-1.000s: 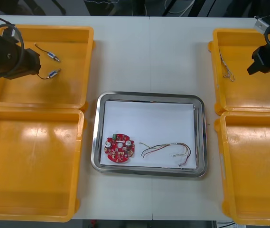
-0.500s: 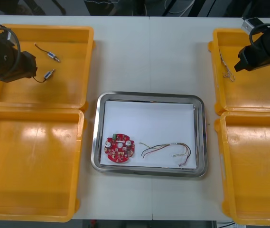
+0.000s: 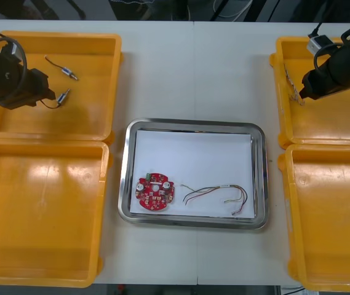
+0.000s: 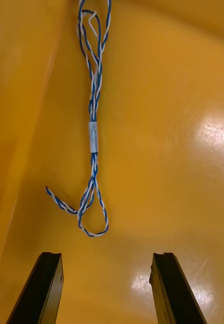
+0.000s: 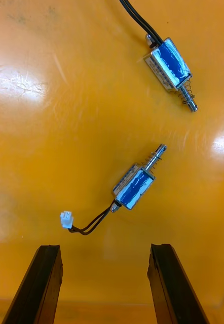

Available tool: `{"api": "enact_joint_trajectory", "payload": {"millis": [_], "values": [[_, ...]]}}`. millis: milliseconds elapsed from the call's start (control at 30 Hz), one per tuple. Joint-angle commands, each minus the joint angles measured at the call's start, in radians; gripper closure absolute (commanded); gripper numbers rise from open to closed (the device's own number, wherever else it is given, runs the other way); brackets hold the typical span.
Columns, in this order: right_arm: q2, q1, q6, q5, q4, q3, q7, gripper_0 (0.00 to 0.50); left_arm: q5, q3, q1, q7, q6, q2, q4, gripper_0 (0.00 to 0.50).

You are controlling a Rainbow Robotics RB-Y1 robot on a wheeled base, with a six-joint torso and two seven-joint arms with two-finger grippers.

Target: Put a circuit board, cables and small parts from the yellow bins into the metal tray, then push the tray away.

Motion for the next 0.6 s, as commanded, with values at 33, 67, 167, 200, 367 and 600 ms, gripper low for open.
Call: {"api": "enact_joint_trajectory", "payload": {"millis": [33, 67, 167, 200, 367, 600], "values": [[0.019, -0.051, -0.032, 0.015, 0.004, 0.007, 0.050, 0.000, 0.003, 0.034, -0.030, -0.138, 0.047, 0.055, -0.042, 0.000], [0.019, -0.051, -0.034, 0.019, 0.004, 0.008, 0.049, 0.000, 0.007, 0.035, -0.036, -0.144, 0.061, 0.061, -0.044, 0.000], [0.022, -0.049, -0.034, 0.025, 0.004, 0.013, 0.047, 0.000, 0.001, 0.034, -0.053, -0.159, 0.104, 0.065, -0.050, 0.000], [0.021, -0.049, -0.034, 0.025, 0.005, 0.013, 0.046, 0.000, 0.001, 0.035, -0.058, -0.164, 0.113, 0.065, -0.050, 0.000], [0.031, -0.049, -0.049, 0.025, 0.028, 0.017, 0.044, 0.000, -0.010, 0.035, -0.096, -0.262, 0.178, 0.065, -0.049, 0.000], [0.040, -0.049, -0.084, 0.022, 0.067, 0.017, 0.041, 0.000, 0.003, 0.009, -0.114, -0.386, 0.182, 0.064, -0.049, 0.000]]}}
